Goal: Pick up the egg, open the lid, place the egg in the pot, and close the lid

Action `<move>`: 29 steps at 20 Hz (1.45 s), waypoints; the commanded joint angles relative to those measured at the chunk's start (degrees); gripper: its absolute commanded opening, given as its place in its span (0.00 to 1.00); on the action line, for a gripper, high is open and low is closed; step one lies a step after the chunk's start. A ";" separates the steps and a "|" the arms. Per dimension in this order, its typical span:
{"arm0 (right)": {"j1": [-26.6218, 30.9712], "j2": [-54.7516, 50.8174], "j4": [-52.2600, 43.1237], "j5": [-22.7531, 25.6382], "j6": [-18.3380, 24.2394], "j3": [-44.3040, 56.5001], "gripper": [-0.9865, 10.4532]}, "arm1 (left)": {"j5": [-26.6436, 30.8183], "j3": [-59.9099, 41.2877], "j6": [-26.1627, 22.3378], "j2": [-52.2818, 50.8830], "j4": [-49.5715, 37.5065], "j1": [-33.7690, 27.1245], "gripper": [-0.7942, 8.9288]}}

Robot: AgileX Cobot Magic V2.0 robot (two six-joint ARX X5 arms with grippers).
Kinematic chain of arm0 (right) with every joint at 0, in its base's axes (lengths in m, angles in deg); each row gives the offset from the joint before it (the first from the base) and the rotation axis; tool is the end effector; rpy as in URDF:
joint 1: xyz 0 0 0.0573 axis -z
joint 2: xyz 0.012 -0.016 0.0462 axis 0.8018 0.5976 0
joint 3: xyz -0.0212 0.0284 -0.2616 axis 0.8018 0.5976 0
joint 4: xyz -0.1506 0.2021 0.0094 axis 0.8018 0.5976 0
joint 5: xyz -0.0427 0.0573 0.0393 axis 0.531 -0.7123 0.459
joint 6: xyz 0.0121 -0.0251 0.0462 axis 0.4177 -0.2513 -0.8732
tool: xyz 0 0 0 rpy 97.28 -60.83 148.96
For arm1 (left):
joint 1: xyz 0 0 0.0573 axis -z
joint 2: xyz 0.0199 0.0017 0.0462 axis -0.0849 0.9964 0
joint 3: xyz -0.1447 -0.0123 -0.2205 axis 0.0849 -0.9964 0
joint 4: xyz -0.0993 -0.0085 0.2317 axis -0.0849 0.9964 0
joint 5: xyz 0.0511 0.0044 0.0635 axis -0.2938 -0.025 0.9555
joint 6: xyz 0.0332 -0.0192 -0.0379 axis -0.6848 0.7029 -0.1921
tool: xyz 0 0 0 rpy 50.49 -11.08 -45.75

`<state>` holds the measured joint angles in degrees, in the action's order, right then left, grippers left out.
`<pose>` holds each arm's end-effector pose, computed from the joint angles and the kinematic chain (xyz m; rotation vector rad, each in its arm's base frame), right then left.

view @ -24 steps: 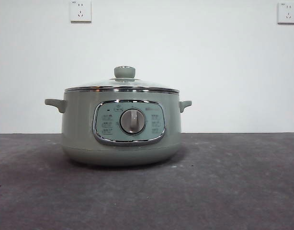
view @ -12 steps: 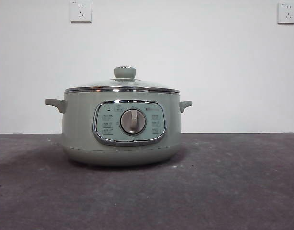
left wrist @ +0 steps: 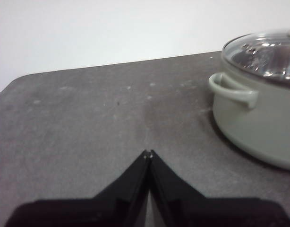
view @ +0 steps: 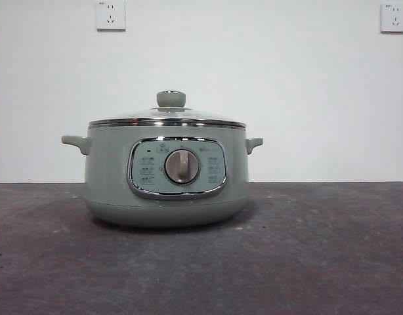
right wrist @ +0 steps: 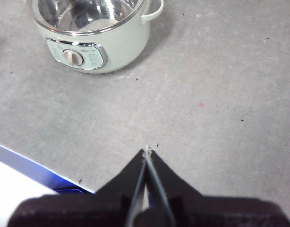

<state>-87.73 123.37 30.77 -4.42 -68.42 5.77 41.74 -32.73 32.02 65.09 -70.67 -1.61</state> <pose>0.0499 0.0305 0.4012 -0.1726 0.7237 0.4350 0.0967 0.0072 0.1929 0.0708 0.1722 -0.0274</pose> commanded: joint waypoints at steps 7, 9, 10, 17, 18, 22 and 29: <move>0.00 0.04 1.31 0.28 -0.55 0.17 0.09 | 5.05 -9.46 6.60 -8.24 -2.36 -0.87 0.08; 0.00 0.04 1.29 0.28 -0.55 0.17 0.09 | 3.10 -9.42 6.78 -8.24 -1.70 -0.83 0.08; 0.00 0.04 1.31 0.28 -0.55 0.17 0.09 | 2.36 -9.42 6.78 -8.22 -1.70 -0.83 0.08; 0.00 0.04 1.31 0.28 -0.55 0.17 0.09 | 2.25 -9.42 6.78 -6.21 -1.70 -0.83 0.08; 0.00 0.04 1.29 0.28 -0.55 0.17 0.09 | 2.27 -9.42 6.78 -5.95 -1.68 -0.83 0.08; 0.00 0.04 1.29 0.31 -0.55 0.17 0.09 | 2.25 -9.42 6.78 -4.81 -1.70 -0.83 0.08; 10.82 -7.21 -8.48 1.57 4.46 3.13 0.09 | 2.25 -9.42 6.78 -4.31 -1.68 -0.83 0.08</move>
<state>-77.44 116.72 23.40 -2.96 -65.31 8.64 44.17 -41.52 38.44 60.76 -72.16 -2.26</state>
